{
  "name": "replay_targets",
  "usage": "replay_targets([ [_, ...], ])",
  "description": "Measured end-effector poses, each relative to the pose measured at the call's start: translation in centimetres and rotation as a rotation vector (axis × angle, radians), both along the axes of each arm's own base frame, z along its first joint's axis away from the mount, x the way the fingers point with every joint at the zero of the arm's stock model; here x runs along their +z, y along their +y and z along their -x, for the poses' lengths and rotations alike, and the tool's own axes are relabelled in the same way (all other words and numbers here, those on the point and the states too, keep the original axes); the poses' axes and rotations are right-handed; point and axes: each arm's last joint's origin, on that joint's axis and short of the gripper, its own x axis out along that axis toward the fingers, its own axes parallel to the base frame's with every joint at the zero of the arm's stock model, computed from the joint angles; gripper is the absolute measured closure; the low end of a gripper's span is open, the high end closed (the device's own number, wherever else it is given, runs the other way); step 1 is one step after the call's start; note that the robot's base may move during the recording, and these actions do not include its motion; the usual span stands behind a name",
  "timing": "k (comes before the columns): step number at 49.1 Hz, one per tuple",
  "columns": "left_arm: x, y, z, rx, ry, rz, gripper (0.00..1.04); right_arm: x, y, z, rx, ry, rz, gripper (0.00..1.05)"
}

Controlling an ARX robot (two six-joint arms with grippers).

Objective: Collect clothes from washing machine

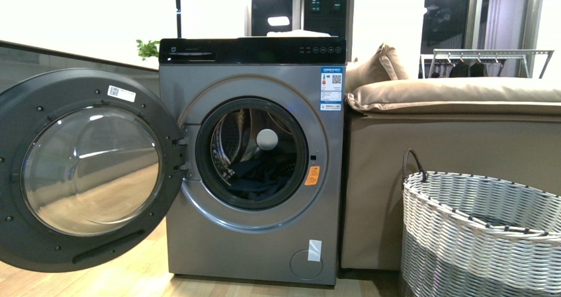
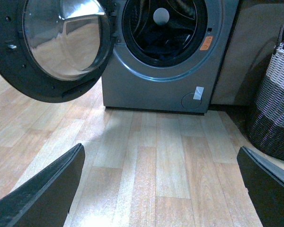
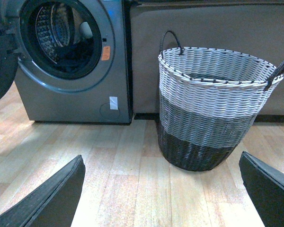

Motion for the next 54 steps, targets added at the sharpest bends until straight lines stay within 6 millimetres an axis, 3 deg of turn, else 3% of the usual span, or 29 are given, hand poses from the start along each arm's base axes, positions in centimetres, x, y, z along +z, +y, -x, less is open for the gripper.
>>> replay_targets([
  [54, 0.00, 0.00, 0.00, 0.000, 0.000, 0.000, 0.07, 0.00, 0.00, 0.00, 0.000, 0.000, 0.000, 0.08],
])
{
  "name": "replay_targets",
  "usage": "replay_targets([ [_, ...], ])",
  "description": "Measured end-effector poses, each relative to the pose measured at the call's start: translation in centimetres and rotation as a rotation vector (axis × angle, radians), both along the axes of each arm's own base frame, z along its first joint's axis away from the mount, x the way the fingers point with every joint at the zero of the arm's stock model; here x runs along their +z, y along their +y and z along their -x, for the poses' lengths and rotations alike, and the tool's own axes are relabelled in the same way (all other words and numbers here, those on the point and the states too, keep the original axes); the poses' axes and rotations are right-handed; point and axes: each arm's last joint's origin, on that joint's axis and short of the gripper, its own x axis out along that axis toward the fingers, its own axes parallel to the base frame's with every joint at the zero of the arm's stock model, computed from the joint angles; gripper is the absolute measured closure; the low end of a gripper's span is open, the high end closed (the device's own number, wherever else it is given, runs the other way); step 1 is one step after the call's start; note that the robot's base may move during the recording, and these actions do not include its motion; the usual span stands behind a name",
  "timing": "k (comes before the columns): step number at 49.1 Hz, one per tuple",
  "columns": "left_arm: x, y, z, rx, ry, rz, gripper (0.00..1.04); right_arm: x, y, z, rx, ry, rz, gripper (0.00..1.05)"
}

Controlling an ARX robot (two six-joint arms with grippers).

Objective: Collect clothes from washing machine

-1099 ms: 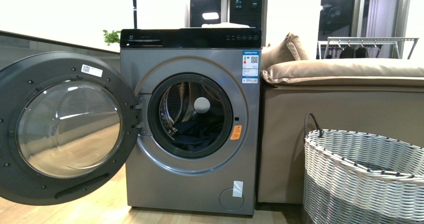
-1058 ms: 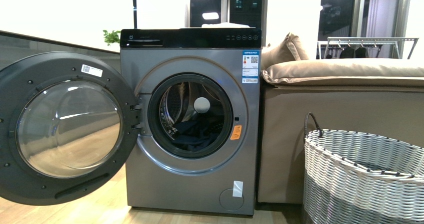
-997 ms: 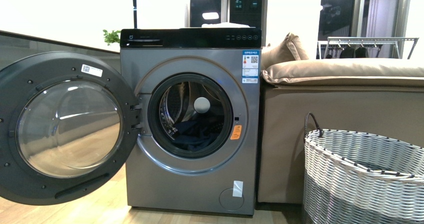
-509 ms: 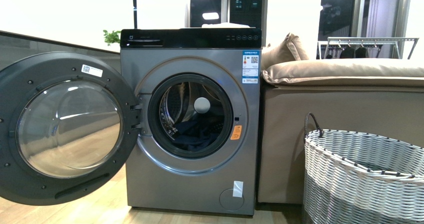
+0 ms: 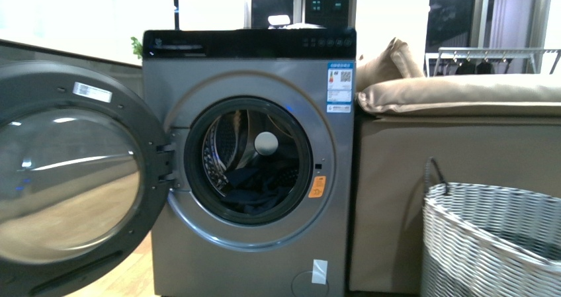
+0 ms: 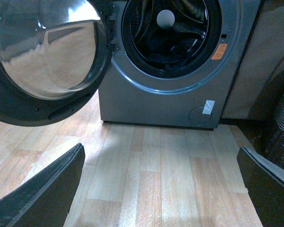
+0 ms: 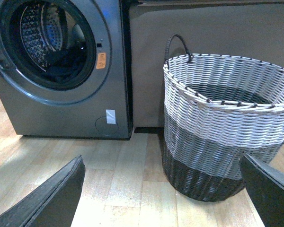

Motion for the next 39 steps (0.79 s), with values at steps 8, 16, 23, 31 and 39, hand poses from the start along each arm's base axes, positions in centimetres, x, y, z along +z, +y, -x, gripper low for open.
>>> replay_targets([
  [8, -0.01, 0.00, 0.00, -0.001, 0.001, 0.000, 0.07, 0.00, -0.01, 0.00, -0.002, 0.000, -0.001, 0.08],
  [16, 0.00, 0.00, 0.00, 0.000, 0.000, 0.000, 0.07, 0.00, -0.01, 0.00, 0.000, 0.000, 0.000, 0.08],
  [23, 0.00, 0.00, 0.00, 0.000, 0.000, 0.000, 0.07, 0.00, 0.00, 0.00, 0.001, 0.000, 0.000, 0.08],
  [31, 0.00, 0.01, 0.00, 0.004, 0.000, 0.000, 0.07, 0.01, 0.00, 0.00, 0.001, -0.001, 0.000, 0.08],
  [39, 0.00, 0.00, 0.00, 0.001, 0.000, 0.000, 0.07, 0.00, 0.00, 0.00, 0.002, 0.000, 0.000, 0.08],
])
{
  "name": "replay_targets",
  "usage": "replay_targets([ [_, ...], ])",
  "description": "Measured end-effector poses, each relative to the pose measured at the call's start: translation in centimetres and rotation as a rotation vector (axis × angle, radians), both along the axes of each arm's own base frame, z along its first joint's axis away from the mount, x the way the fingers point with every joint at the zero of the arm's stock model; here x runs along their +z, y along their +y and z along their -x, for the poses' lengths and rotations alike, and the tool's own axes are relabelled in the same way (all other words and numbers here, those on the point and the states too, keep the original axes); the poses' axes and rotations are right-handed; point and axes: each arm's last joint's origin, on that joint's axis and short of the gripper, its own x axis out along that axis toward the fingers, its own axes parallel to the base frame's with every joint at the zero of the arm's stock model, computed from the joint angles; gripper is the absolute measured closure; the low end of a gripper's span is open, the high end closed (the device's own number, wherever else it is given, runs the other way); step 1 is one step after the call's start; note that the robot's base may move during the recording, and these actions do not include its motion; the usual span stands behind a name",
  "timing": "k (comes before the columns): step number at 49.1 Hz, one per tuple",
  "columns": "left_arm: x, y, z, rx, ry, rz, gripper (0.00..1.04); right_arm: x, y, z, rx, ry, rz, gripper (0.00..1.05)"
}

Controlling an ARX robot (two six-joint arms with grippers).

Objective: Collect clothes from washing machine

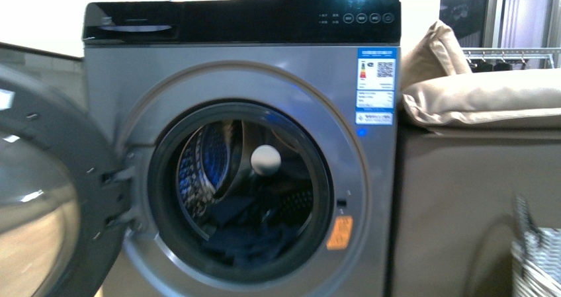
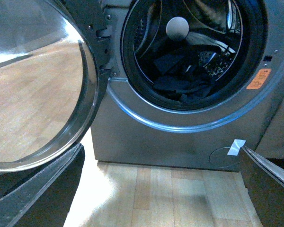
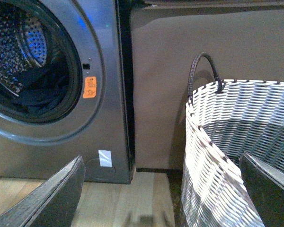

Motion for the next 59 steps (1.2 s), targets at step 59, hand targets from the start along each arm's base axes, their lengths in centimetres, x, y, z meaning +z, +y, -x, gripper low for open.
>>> replay_targets([
  [59, -0.21, 0.03, -0.18, -0.198, 0.169, 0.040, 0.07, 0.00, 0.00, 0.00, 0.000, 0.000, 0.000, 0.08],
])
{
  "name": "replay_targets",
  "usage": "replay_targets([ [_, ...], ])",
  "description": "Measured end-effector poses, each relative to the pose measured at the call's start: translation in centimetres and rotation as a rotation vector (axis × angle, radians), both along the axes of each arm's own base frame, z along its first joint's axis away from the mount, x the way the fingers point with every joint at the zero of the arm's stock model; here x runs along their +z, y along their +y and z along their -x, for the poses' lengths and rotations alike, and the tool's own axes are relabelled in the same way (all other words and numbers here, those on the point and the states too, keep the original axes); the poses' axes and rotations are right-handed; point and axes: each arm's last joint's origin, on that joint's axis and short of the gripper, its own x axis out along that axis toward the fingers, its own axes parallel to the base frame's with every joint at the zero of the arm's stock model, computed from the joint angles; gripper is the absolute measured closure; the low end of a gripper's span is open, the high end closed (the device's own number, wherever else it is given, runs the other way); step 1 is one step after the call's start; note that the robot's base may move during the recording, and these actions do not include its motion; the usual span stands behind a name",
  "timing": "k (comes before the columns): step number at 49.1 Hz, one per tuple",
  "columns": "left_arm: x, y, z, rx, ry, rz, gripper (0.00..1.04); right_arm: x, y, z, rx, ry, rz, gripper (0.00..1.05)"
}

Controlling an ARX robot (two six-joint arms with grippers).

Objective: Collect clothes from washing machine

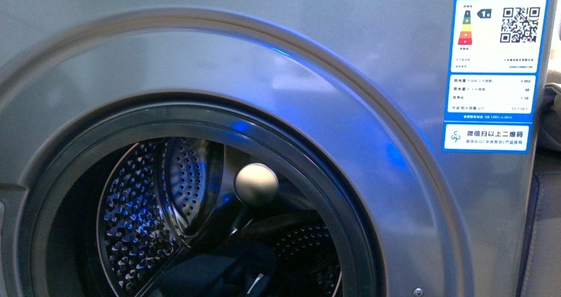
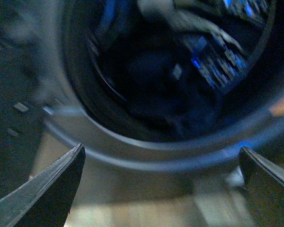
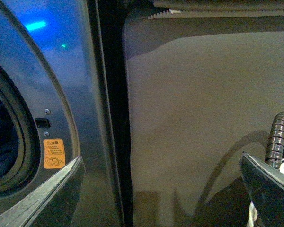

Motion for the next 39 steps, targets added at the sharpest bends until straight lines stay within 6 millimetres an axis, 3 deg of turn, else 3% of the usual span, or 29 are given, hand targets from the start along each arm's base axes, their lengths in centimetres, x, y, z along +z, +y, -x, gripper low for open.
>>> replay_targets([
  [3, -0.2, -0.2, -0.6, -0.167, 0.104, 0.064, 0.07, 0.0, 0.0, 0.0, 0.001, 0.000, 0.000, 0.08],
  [7, 0.8, -0.6, -1.7, -0.222, 0.094, 0.073, 0.07, 0.0, 0.0, 0.0, -0.002, 0.000, 0.000, 0.08],
  [11, 2.0, -1.2, -3.3, -0.223, 0.056, 0.062, 0.07, 0.0, 0.0, 0.0, -0.002, 0.000, 0.000, 0.08],
  [18, 2.5, -2.2, -5.9, -0.225, 0.061, 0.054, 0.07, 0.0, 0.0, 0.0, -0.002, 0.000, 0.000, 0.08],
  [32, 1.8, -4.8, -11.7, -0.253, 0.103, 0.000, 0.07, 0.0, 0.0, 0.0, -0.002, 0.000, 0.000, 0.08],
  [39, 1.2, -5.6, -13.6, -0.267, 0.134, -0.027, 0.07, 0.0, 0.0, 0.0, -0.002, 0.000, 0.000, 0.08],
])
